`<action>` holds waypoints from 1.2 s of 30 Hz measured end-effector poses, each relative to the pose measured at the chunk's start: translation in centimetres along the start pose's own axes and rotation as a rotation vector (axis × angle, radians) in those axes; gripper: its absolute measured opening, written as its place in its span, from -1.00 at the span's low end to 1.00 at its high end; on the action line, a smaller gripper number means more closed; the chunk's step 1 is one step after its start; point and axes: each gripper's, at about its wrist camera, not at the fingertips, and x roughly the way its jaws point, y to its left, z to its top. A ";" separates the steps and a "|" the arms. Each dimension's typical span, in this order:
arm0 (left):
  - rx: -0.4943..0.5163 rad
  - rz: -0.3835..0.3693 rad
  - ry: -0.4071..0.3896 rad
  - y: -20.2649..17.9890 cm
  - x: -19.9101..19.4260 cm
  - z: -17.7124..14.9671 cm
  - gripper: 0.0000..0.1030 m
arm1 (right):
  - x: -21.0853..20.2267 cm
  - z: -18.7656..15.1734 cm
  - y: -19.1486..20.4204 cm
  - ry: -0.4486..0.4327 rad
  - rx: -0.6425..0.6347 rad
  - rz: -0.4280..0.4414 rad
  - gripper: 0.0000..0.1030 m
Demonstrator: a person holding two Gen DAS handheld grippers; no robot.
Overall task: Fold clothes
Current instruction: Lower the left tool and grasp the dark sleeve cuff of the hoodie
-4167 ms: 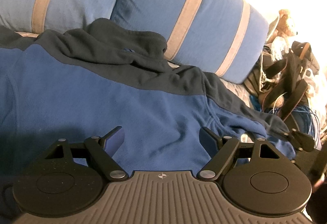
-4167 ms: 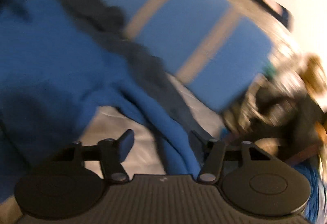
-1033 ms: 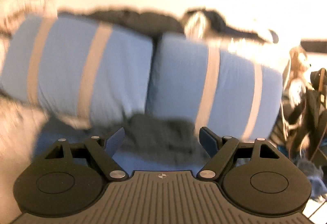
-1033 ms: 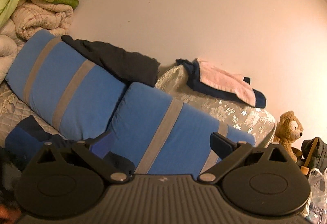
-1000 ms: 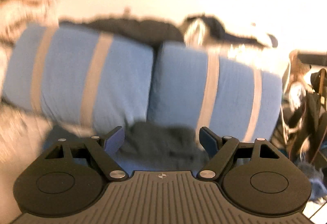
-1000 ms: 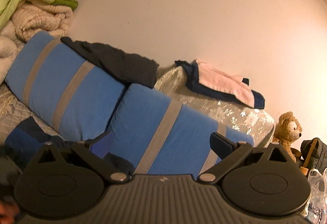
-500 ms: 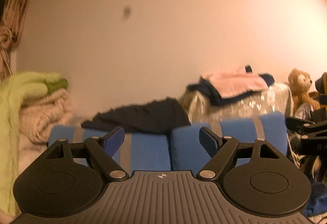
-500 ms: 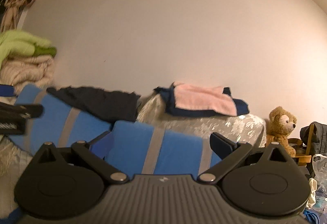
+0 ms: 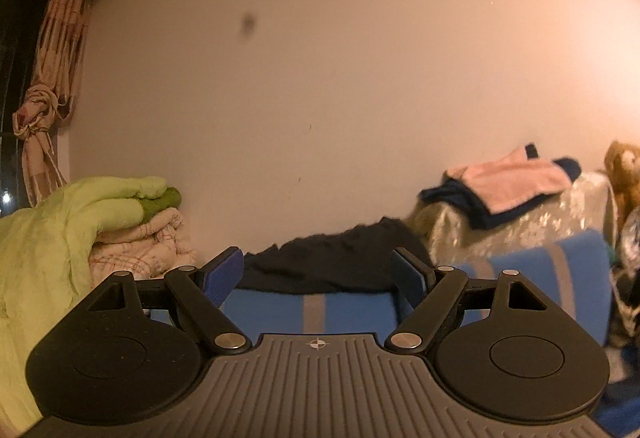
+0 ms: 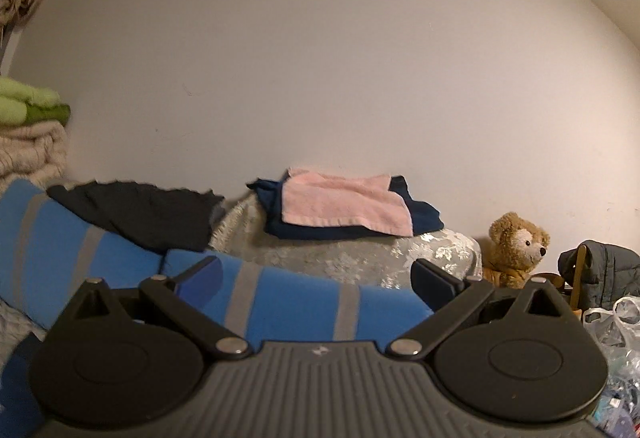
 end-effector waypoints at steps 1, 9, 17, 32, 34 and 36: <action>0.004 -0.004 0.014 0.8 0.6 -0.9 0.57 | 0.6 -0.5 -0.6 0.006 -0.018 0.004 1.00; 0.029 -0.083 0.126 6.6 4.8 -8.7 0.57 | 5.3 -7.2 -4.6 0.092 -0.119 0.094 1.00; -0.057 -0.194 0.350 10.1 9.0 -16.8 0.57 | 9.4 -14.8 -2.2 0.278 -0.061 0.277 1.00; -0.374 -0.196 0.720 13.9 19.2 -32.5 0.45 | 9.4 -17.9 11.3 0.387 0.092 0.517 1.00; -0.447 -0.211 0.736 14.1 20.1 -34.0 0.34 | 9.3 -18.1 13.2 0.398 0.108 0.526 1.00; -0.531 -0.230 0.755 14.4 20.8 -35.4 -0.01 | 9.3 -18.6 15.0 0.414 0.141 0.535 1.00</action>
